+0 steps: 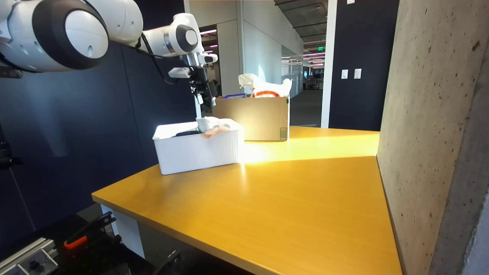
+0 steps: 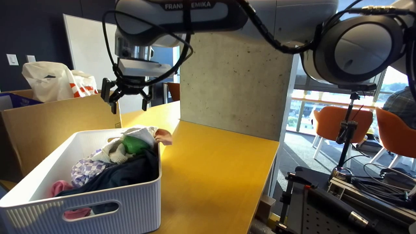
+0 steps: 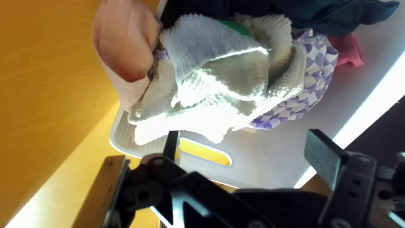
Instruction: Put the apple on the towel and cover it, then put it in the basket
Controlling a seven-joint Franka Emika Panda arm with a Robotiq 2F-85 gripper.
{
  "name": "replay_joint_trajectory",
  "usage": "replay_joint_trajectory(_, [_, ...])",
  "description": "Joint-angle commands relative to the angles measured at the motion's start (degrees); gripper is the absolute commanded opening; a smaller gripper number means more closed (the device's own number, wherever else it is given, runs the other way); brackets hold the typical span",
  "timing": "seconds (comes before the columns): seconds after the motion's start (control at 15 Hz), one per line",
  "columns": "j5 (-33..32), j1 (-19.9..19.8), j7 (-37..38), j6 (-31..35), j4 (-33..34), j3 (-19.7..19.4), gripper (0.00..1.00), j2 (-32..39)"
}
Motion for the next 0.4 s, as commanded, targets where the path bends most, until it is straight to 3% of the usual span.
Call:
replay_joint_trajectory(0.0, [0.5, -0.7, 3.6, -7.8, -1.3, -0.4, 1.0, -4.5])
replay_joint_trajectory(0.33, [0.2, -1.6, 9.0, -18.1, -2.8, -0.6, 1.0, -7.3])
